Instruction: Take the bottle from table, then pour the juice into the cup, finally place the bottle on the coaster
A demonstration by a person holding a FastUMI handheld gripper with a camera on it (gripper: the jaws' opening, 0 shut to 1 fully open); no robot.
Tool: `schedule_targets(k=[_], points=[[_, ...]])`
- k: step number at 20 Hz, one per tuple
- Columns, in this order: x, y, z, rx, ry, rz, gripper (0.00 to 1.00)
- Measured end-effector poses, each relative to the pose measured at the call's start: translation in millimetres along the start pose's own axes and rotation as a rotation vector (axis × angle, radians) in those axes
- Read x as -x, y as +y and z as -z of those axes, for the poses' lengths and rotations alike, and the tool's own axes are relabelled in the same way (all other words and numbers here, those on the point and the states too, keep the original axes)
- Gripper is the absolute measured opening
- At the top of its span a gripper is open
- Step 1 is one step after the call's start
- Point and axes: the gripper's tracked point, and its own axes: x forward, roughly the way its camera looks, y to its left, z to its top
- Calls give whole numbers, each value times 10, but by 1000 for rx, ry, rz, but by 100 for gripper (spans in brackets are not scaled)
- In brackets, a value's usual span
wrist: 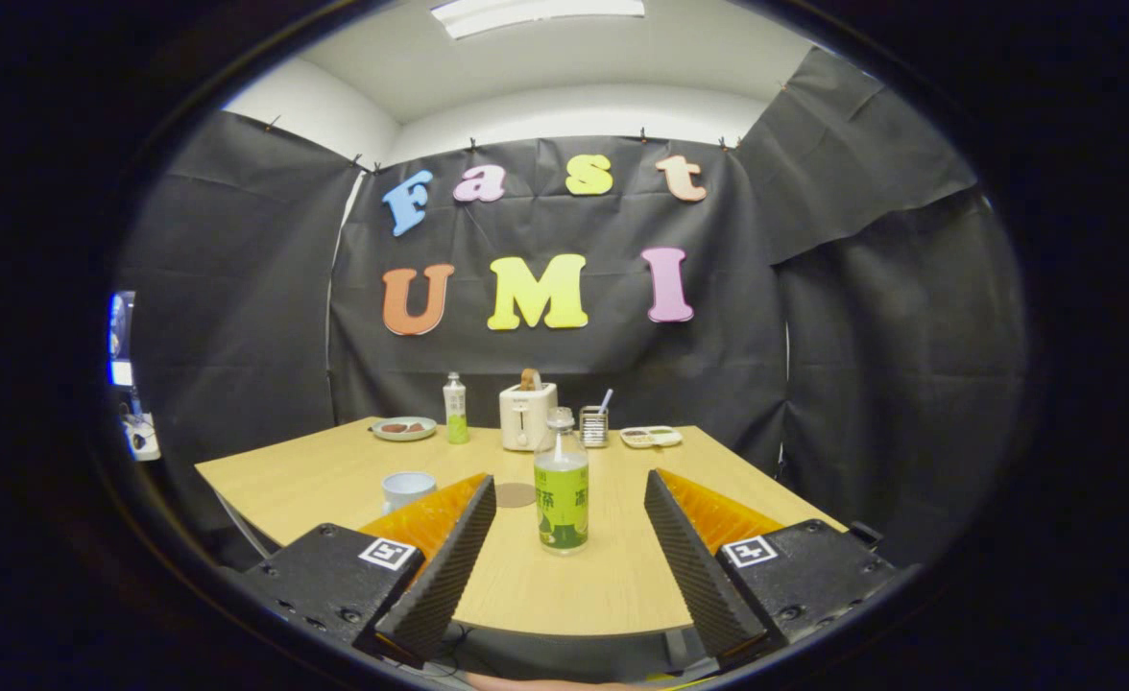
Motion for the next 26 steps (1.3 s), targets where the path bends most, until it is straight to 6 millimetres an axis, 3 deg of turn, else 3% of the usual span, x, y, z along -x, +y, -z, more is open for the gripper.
schedule_targets(k=[7, 10, 19, 26], points=[[-254, 55, 230, 10, 31, -5, 100], [-486, 106, 398, 1, 71, -16, 100], [-1276, 191, 652, 7, 88, -1, 100], [-1680, 185, 726, 14, 96, 31, 100]])
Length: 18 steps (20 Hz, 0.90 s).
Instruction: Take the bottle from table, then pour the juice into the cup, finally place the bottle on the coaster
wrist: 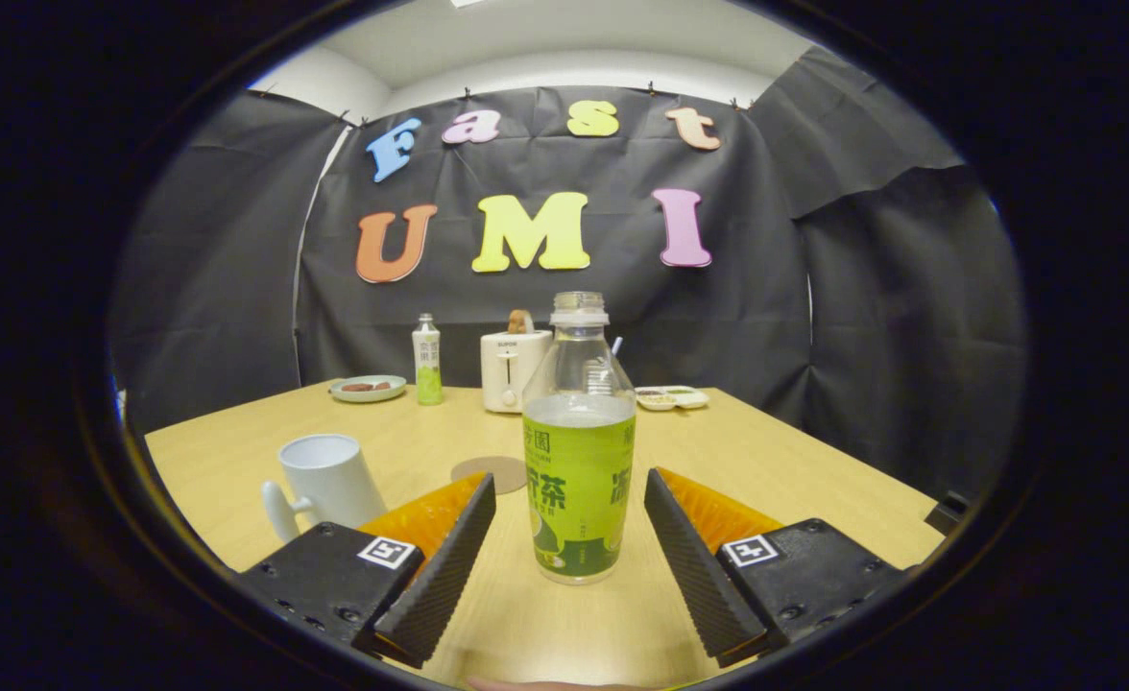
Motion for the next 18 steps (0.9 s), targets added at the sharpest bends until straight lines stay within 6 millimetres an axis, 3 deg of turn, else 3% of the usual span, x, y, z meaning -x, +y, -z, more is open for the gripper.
schedule_targets(k=[11, 13, 16, 18], points=[[-428, -47, -213, 7, -2, 35, 100], [-506, -75, -121, 21, 40, 48, 100], [-416, -50, -142, 14, 52, 41, 81], [-381, -64, -155, 42, 59, 56, 81]])
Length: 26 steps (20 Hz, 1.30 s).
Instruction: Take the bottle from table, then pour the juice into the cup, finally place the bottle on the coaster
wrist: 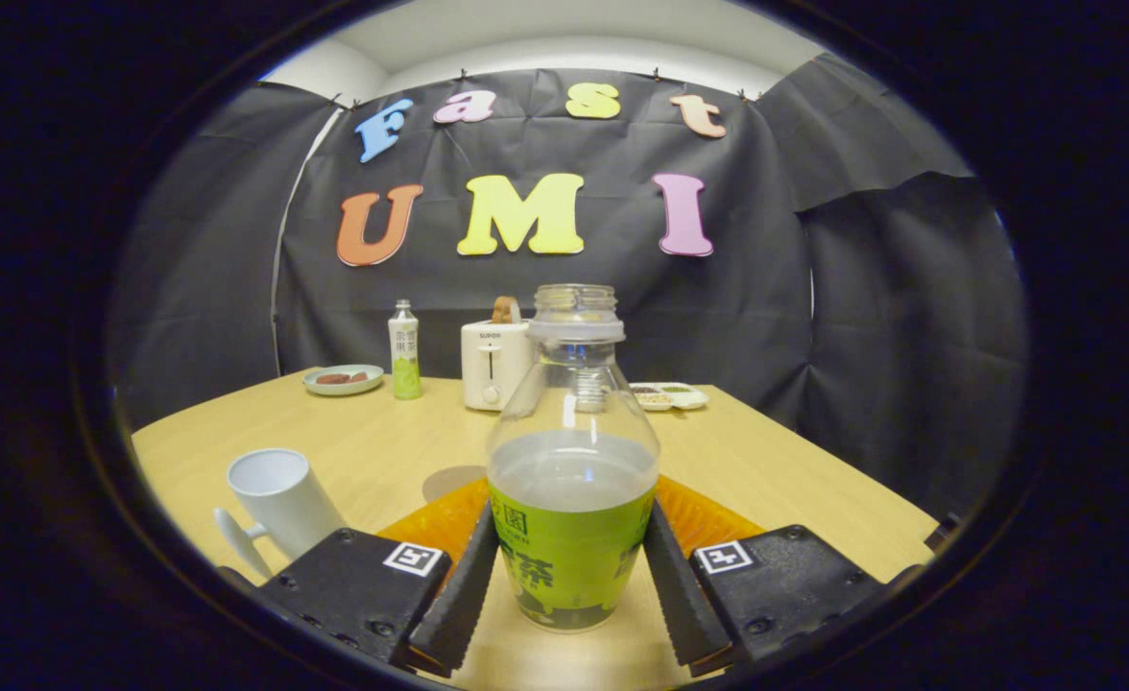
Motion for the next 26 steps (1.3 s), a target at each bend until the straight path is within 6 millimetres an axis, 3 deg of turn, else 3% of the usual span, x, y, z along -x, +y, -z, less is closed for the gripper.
schedule_targets(k=[6, 14, 18, 26], points=[[168, 23, -101, 185, 49, 28, 81], [444, -46, -510, 469, 41, 78, 82], [536, -85, -581, 581, 37, 130, 82], [592, 198, -866, 855, -63, 219, 82]])
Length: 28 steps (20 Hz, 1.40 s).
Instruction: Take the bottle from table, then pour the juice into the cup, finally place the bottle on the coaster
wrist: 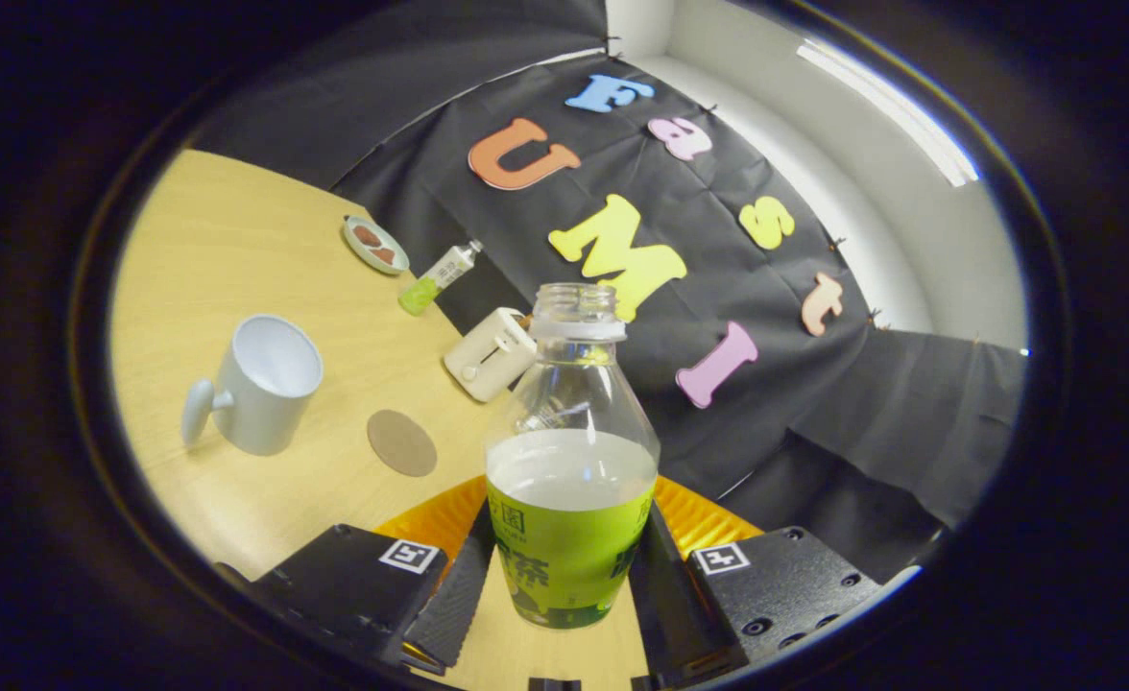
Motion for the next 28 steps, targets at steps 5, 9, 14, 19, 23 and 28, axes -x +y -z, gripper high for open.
schedule_targets(k=[5, 9, 14, 19, 23, 28], points=[[-4, 178, -112, 188, -15, 34, 82], [-97, 217, -35, 318, 26, 80, 82], [-140, 294, -124, 469, 7, 113, 82], [-169, 369, -273, 590, -5, 153, 82], [-129, 470, -370, 709, -28, 156, 81], [-156, 456, -418, 857, -25, 179, 82]])
